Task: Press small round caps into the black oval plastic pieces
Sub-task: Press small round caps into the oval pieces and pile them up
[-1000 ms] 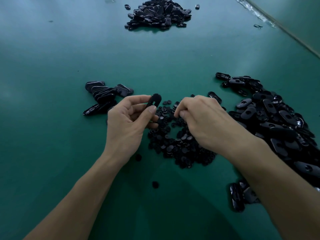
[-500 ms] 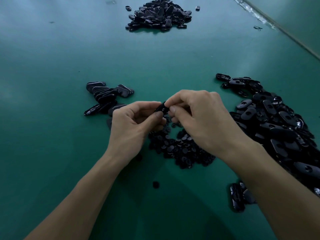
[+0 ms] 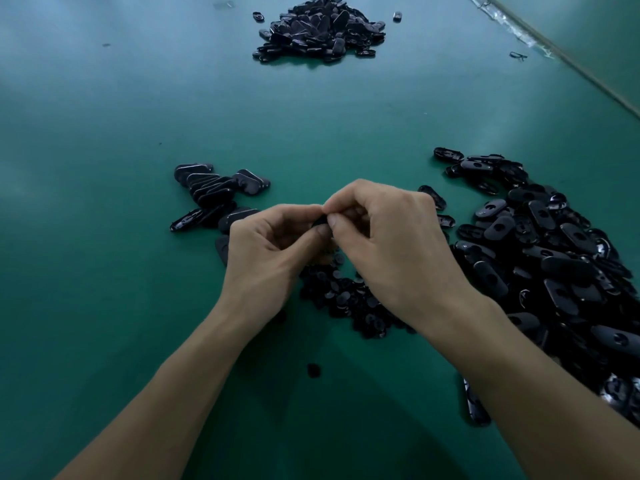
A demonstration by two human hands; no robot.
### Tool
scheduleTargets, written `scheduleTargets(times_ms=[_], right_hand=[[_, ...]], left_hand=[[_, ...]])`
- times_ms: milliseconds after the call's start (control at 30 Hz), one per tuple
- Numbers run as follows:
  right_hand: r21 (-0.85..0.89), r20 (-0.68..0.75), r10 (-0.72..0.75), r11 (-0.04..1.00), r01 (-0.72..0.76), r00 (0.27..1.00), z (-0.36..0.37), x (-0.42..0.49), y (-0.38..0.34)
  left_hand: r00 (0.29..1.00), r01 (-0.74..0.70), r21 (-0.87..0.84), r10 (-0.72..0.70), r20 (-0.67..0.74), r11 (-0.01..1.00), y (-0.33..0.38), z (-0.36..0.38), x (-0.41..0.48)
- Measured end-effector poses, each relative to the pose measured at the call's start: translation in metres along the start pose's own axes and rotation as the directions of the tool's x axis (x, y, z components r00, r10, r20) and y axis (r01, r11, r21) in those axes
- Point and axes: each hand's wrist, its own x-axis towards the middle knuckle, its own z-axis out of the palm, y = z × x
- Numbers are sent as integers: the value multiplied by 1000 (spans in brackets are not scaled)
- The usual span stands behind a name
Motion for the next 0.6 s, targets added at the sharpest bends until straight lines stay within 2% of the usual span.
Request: scheduleTargets(times_ms=[333, 600], right_hand=[[-51, 35, 36, 998, -35, 999, -1, 0, 2], [-1, -36, 65, 998, -65, 997, 5, -3, 4]], left_hand=[[1000, -9, 61, 8, 5, 998, -3, -4, 2], [1000, -5, 42, 5, 14, 999, 0, -2, 1]])
